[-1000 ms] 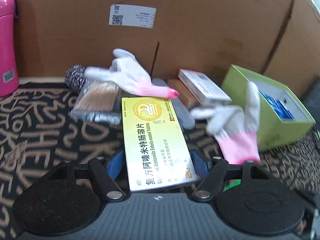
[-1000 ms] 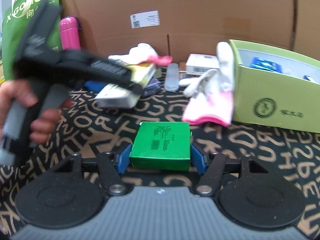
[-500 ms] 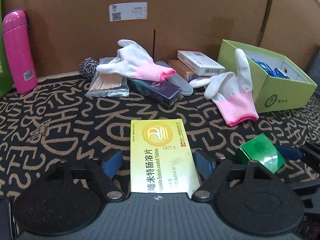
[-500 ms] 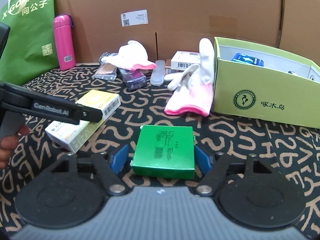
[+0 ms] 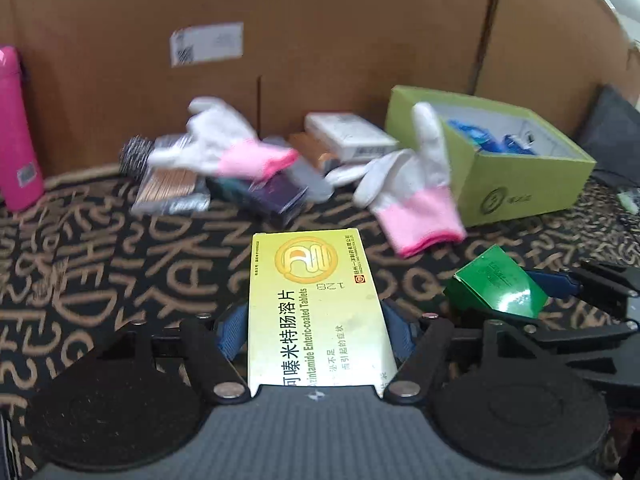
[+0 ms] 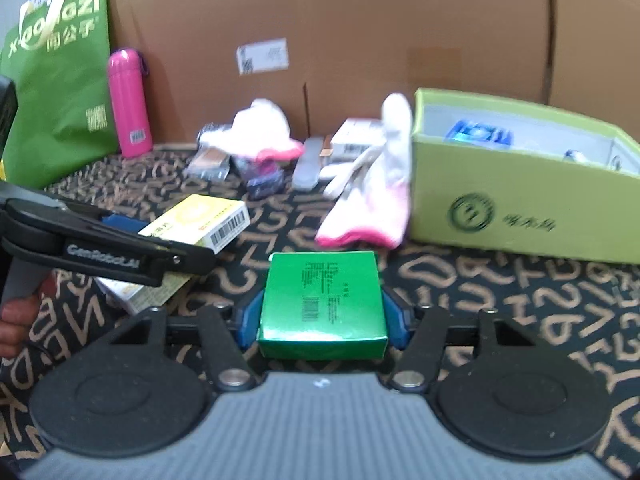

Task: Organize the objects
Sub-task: 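Lower both held boxes into the shoebox and open both grippers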

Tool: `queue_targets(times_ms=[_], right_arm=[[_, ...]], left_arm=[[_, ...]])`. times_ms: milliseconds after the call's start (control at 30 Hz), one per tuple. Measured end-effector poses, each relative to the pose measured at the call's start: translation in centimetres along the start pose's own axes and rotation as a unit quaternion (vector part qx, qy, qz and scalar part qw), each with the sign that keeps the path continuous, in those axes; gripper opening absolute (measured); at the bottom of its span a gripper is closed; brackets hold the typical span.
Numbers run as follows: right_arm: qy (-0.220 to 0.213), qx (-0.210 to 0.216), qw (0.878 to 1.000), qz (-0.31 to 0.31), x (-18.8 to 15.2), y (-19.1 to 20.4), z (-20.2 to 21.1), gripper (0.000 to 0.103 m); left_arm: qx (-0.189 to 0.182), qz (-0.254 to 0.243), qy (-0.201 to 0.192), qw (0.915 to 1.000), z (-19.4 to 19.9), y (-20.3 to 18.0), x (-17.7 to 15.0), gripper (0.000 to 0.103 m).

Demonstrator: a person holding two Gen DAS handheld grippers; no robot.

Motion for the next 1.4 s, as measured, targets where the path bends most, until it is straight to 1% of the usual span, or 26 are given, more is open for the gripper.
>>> queue_targets(times_ms=[100, 233, 333, 400, 467, 533, 633, 700, 867, 1000, 1067, 1100, 1133, 1167, 1200, 1267, 1400], right_arm=[[-0.029, -0.005, 1.000, -0.002, 1.4, -1.2, 1.8, 0.060], [-0.074, -0.031, 0.997, 0.009, 4.0, -3.5, 4.2, 0.060], [-0.108, -0.068, 0.992, 0.025, 6.1, -5.6, 5.6, 0.060], [-0.127, -0.099, 0.986, 0.037, 7.5, -7.1, 6.1, 0.060], [-0.136, -0.125, 0.982, 0.038, 8.7, -8.9, 6.2, 0.060], [-0.142, -0.144, 0.979, 0.033, 9.7, -11.0, 6.1, 0.060], [-0.144, -0.170, 0.975, 0.023, 11.0, -14.0, 5.2, 0.060], [-0.140, -0.180, 0.974, 0.015, 11.7, -16.0, 4.3, 0.060], [-0.129, -0.190, 0.973, 0.005, 13.0, -20.1, 1.4, 0.060], [-0.125, -0.187, 0.974, 0.022, 13.8, -21.2, -0.4, 0.060], [-0.123, -0.187, 0.974, 0.028, 14.1, -21.5, -1.3, 0.060], [-0.121, -0.185, 0.975, 0.032, 14.1, -21.5, -1.8, 0.061], [-0.115, -0.183, 0.976, 0.038, 14.1, -21.6, -2.4, 0.063], [-0.109, -0.182, 0.976, 0.047, 13.9, -21.5, -3.0, 0.075], [-0.108, -0.185, 0.975, 0.055, 13.7, -21.5, -3.3, 0.088], [-0.121, -0.196, 0.971, 0.066, 13.0, -21.1, -3.1, 0.092], [-0.141, -0.181, 0.972, 0.052, 12.2, -20.8, -1.9, 0.099]], left_arm=[[-0.027, -0.009, -0.033, 0.9991, 1.3, -1.4, 2.6, 0.072], [-0.063, -0.020, -0.072, 0.9952, 1.9, -3.8, 7.1, 0.072], [-0.083, -0.033, -0.099, 0.9910, 1.7, -6.2, 10.2, 0.072], [-0.093, -0.034, -0.105, 0.9895, 0.9, -7.7, 12.2, 0.072], [-0.111, -0.029, -0.102, 0.9881, -0.3, -9.0, 14.0, 0.072], [-0.122, -0.024, -0.099, 0.9873, -1.8, -10.4, 15.6, 0.072], [-0.110, -0.034, -0.095, 0.9888, -4.3, -12.5, 17.7, 0.072], [-0.115, -0.030, -0.085, 0.9892, -6.3, -13.6, 18.8, 0.072], [-0.120, -0.013, -0.057, 0.9910, -10.8, -15.9, 20.4, 0.072], [-0.114, -0.009, -0.042, 0.9926, -13.3, -17.1, 20.9, 0.072], [-0.111, -0.005, -0.040, 0.9930, -14.2, -17.3, 21.1, 0.072], [-0.110, -0.003, -0.043, 0.9929, -14.5, -17.4, 21.1, 0.072], [-0.111, -0.001, -0.049, 0.9926, -14.7, -17.5, 21.0, 0.079], [-0.107, -0.002, -0.049, 0.9931, -14.8, -17.5, 20.8, 0.090], [-0.095, -0.007, -0.048, 0.9942, -14.8, -17.5, 20.7, 0.092], [-0.083, -0.020, -0.062, 0.9944, -14.5, -17.3, 20.3, 0.092], [-0.099, -0.010, -0.071, 0.9925, -13.6, -16.2, 19.8, 0.092]])
Point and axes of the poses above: each gripper's, at about its wrist camera, not at the fingertips, and z roughly against the way its jaws point, y to its left, x to its top, the point moved 3 cm from there along -z, roughly the way its jaws point, and after that the axes turned 9 degrees about -z, right-handed, at the moved point
